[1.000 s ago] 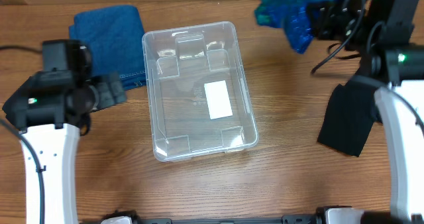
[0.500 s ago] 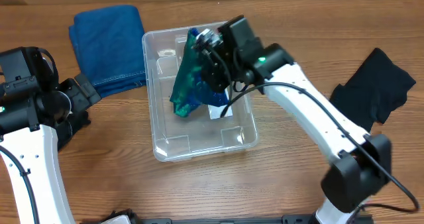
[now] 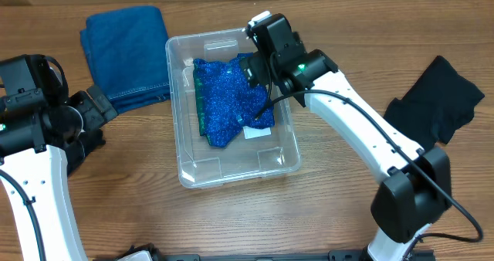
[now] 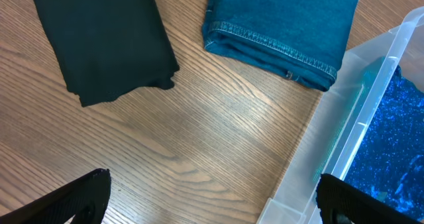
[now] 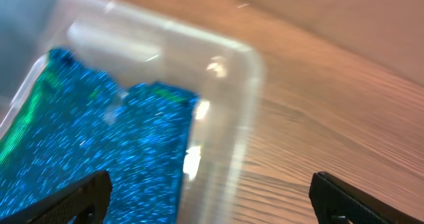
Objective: Pack container
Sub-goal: 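Lower the sequined cloth into the bin's far half and release, then move the right gripper to the black cloth on the right and grasp it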
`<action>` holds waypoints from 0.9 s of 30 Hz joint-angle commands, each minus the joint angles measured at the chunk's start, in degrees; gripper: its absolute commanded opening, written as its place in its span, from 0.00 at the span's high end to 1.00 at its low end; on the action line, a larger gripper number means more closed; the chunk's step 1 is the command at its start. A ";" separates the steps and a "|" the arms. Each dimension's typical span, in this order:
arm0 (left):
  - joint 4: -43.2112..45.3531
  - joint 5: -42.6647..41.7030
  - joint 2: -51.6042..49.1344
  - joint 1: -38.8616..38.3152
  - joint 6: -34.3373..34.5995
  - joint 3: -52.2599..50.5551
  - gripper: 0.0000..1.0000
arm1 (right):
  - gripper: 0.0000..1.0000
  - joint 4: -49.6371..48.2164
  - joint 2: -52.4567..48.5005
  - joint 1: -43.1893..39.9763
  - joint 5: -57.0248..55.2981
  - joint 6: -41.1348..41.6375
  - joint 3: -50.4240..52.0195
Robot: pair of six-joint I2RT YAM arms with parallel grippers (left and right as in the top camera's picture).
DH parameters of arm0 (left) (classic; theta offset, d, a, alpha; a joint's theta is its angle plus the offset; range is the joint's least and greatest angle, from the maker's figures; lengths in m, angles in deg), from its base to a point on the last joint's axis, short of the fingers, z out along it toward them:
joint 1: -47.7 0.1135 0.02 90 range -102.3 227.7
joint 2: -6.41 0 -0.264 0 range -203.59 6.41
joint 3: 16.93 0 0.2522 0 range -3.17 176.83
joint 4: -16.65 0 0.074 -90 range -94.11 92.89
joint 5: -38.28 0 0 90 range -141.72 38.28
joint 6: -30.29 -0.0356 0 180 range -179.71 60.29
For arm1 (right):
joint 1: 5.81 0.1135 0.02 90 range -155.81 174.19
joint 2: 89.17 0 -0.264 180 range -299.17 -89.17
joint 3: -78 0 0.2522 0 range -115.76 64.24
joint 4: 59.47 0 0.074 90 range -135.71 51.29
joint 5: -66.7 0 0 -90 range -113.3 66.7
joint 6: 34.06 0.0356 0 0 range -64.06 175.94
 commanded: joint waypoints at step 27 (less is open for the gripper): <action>29.51 -18.21 -34.97 -16.87 -11.06 2.82 0.94 | 0.60 35.82 11.67 -27.71 8.66 24.79 -2.45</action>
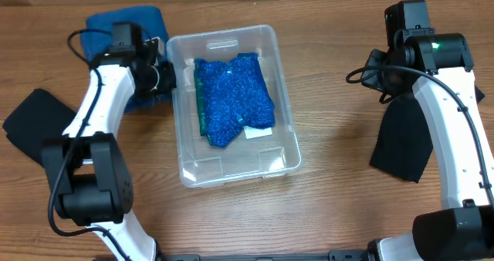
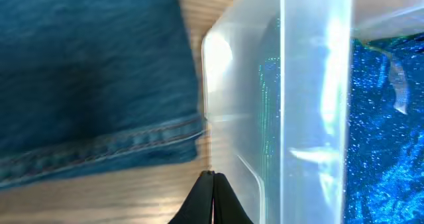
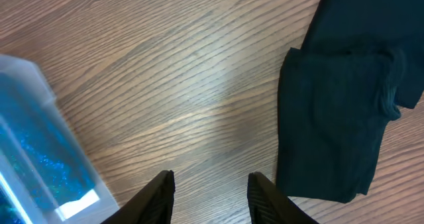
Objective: Pack container
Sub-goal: 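Move the right gripper to the black cloth on the right and grasp it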
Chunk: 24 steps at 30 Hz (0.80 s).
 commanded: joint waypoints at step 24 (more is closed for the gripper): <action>-24.96 15.13 17.40 2.64 6.10 18.78 0.04 | 0.00 -4.00 1.31 -33.88 8.59 -1.75 17.90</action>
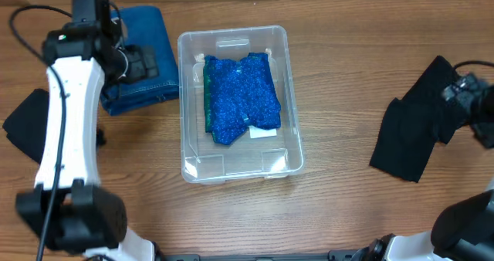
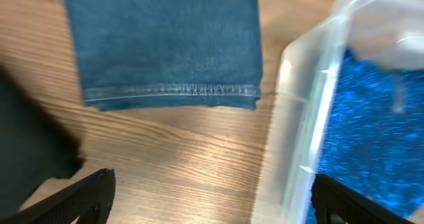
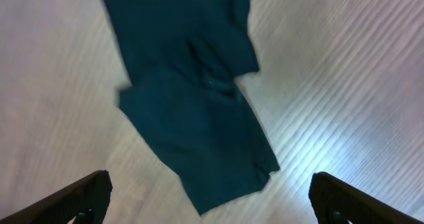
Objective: Pack container
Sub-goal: 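Move the right gripper to the black cloth on the right and grasp it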
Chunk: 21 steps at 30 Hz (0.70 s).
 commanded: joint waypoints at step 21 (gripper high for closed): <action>-2.91 1.62 15.23 -0.04 2.84 2.16 0.01 | 0.37 -39.30 -6.86 -0.26 13.05 -8.00 34.03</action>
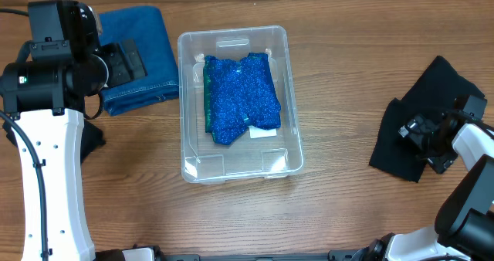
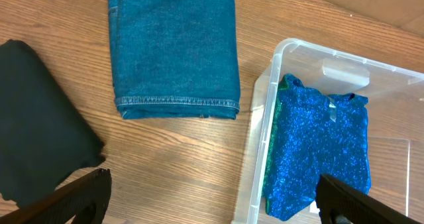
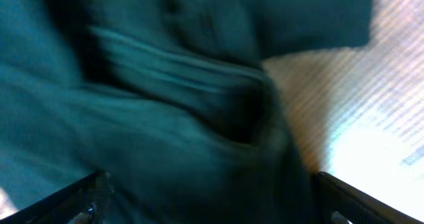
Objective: Pack container
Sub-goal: 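Move the right gripper to the black cloth on the right and grasp it, then carry the black cloth into the bin's near half and release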
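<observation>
A clear plastic container (image 1: 285,91) stands mid-table with a blue glittery garment (image 1: 239,95) inside it, also seen in the left wrist view as the glittery garment (image 2: 318,151). Folded blue jeans (image 1: 143,52) lie left of it. A black garment (image 1: 428,114) lies at the right. My right gripper (image 3: 212,201) is open, low over that dark cloth (image 3: 165,118), which fills its blurred view. My left gripper (image 2: 212,201) is open, high above the wood between the jeans (image 2: 172,45) and the container (image 2: 265,118).
A second black cloth (image 2: 40,131) lies at the table's left edge, partly under my left arm in the overhead view. Bare wood lies in front of the container and between it and the right black garment.
My right gripper has dropped down close onto the black garment at the right. My left gripper has risen higher, so its view now takes in the jeans, black cloth and container.
My right gripper was open over the container's back corner, left open by the left black cloth. Then the right was narrowed near the right black garment, the left shut beside the container. Both then stood open; now the right is low over that garment.
</observation>
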`<action>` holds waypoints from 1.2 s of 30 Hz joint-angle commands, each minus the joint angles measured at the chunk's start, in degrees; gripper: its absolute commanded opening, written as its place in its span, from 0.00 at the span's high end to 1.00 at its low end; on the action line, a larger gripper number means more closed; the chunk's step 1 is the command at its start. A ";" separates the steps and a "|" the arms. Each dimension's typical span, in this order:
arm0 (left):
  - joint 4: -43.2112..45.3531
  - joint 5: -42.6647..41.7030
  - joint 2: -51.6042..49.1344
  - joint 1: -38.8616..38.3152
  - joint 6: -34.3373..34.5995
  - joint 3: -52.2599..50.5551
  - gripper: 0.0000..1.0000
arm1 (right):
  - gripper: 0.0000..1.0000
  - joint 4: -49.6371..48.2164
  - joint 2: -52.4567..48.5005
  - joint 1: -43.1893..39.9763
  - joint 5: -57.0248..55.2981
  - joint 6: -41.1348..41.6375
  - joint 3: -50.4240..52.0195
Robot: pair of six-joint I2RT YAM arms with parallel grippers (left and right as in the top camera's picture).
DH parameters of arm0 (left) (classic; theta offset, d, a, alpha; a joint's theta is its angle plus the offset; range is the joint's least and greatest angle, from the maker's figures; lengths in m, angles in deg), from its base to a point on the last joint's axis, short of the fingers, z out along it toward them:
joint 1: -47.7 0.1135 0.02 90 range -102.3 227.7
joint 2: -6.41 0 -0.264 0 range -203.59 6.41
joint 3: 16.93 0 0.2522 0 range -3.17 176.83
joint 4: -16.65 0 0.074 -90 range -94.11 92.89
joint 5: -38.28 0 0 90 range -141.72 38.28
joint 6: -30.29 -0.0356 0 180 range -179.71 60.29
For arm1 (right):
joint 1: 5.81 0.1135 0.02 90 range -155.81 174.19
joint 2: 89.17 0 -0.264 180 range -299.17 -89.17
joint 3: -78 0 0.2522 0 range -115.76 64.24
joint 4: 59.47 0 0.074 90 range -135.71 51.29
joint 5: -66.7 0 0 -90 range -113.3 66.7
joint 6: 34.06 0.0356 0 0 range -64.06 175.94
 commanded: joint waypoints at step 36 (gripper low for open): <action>-4.26 4.37 0.76 -0.02 0.55 1.16 0.00 | 0.96 27.69 -4.76 71.56 13.11 -50.86 -33.09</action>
